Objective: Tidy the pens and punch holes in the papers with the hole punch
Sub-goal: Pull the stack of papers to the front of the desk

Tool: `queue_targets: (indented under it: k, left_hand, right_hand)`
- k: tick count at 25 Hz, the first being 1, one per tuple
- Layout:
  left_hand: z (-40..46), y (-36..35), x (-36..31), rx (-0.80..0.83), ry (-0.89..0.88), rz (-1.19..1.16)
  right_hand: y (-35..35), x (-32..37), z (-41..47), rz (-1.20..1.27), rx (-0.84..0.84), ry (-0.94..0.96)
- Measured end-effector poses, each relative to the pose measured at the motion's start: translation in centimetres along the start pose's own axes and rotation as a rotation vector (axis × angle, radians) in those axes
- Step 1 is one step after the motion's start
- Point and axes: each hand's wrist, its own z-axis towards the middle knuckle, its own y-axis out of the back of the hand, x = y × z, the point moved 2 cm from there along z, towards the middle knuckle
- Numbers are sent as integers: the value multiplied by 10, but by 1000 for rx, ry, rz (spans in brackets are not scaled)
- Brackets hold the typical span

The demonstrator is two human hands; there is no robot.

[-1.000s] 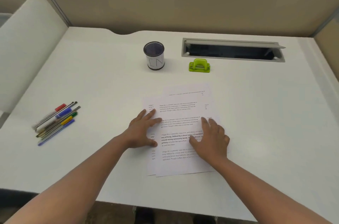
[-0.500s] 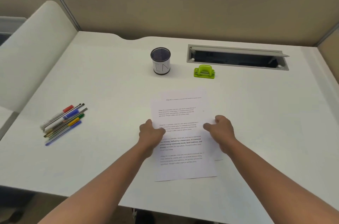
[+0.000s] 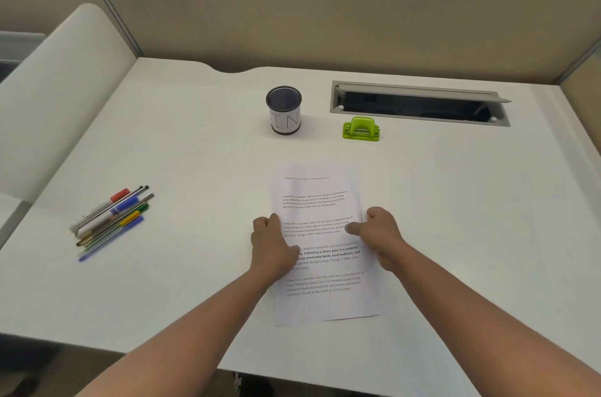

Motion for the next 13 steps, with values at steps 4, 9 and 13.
queue_targets:
  k: [4,9,13]
  left_hand:
    - [1,-1,0,0,3,1]
    - [3,-2,3,-5,-2,3]
    - [2,-3,3,-14,-3,5]
  right_hand:
    - [-9,2,-8,-473,-130,44]
    - [-17,2,-7,-324,-60,62]
    - [-22,-4,-6,58,136,14]
